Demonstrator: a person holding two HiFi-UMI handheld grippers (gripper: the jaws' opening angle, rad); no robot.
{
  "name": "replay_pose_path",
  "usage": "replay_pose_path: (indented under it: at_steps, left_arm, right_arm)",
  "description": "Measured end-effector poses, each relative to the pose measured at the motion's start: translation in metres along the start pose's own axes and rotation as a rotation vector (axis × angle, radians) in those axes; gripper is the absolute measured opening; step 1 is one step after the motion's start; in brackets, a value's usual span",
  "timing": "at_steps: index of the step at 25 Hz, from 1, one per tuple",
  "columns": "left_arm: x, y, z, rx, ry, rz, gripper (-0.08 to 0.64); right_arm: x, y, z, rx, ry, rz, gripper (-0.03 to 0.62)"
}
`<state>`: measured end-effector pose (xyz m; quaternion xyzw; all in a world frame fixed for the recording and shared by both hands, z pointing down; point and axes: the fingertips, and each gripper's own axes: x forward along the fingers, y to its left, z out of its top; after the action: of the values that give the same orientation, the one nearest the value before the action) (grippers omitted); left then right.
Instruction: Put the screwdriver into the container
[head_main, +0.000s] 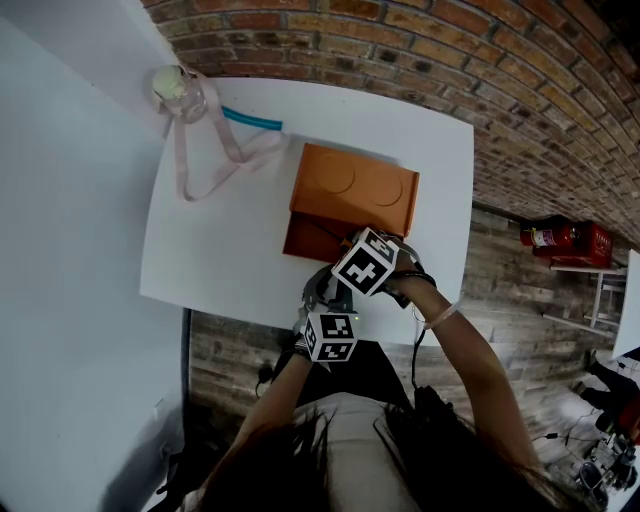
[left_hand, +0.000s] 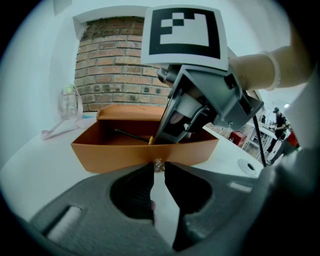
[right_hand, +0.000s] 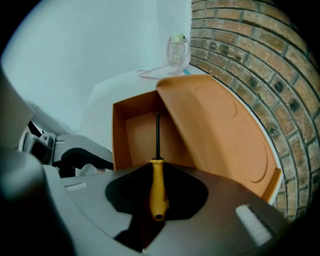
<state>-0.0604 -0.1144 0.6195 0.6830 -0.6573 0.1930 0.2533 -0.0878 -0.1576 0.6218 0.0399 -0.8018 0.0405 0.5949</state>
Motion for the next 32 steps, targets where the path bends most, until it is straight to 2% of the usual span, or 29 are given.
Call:
replay_pose_path:
  at_steps: [25,32]
  left_arm:
    - [0.0001,-0.0011,-0.0008,0.007,0.008,-0.015,0.066]
    - [0.0005,-0.0008,-0.0009,0.004,0.011,-0.022,0.066]
  right_arm:
    - [0.0013,0.0011,-0.0027,0.003,0.034,0.019,0.081]
    - [-0.0040,0.0026,0.0012,0.005,0.026,0.036,0.114]
